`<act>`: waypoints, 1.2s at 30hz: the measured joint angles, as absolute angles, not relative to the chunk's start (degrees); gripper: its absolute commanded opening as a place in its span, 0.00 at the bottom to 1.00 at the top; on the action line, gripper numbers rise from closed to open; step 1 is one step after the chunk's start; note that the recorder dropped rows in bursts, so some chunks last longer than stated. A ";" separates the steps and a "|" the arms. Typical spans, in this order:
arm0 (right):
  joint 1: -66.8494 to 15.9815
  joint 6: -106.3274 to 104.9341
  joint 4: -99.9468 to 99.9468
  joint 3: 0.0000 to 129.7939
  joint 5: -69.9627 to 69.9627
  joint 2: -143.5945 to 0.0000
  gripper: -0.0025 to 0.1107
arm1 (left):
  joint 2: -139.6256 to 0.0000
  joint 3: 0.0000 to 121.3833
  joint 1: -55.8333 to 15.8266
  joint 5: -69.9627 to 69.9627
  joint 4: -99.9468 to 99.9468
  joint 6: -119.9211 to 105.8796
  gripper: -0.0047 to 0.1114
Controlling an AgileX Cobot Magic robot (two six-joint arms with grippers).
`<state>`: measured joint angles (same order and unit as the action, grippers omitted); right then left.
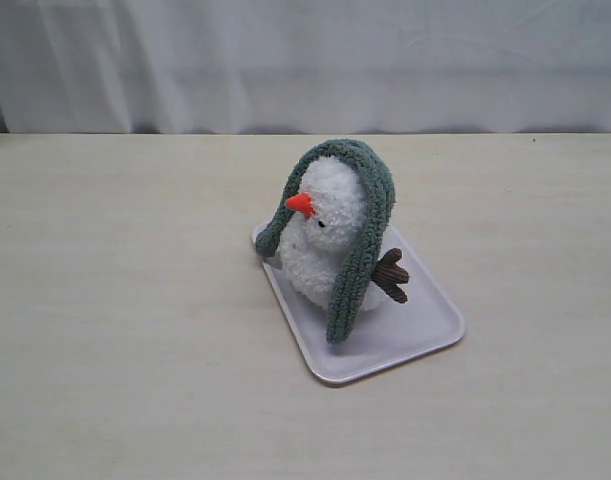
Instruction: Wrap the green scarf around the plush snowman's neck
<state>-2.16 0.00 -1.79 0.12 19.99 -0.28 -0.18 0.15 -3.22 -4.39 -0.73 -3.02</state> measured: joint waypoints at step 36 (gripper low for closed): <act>-2.16 0.00 -1.79 0.12 19.99 -0.28 0.06 | -0.18 0.15 -3.22 -17.91 -0.73 -1.43 0.04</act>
<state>-2.16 0.00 -1.79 0.12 19.99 -0.28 -0.18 0.15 -3.22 -17.91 -0.73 -1.43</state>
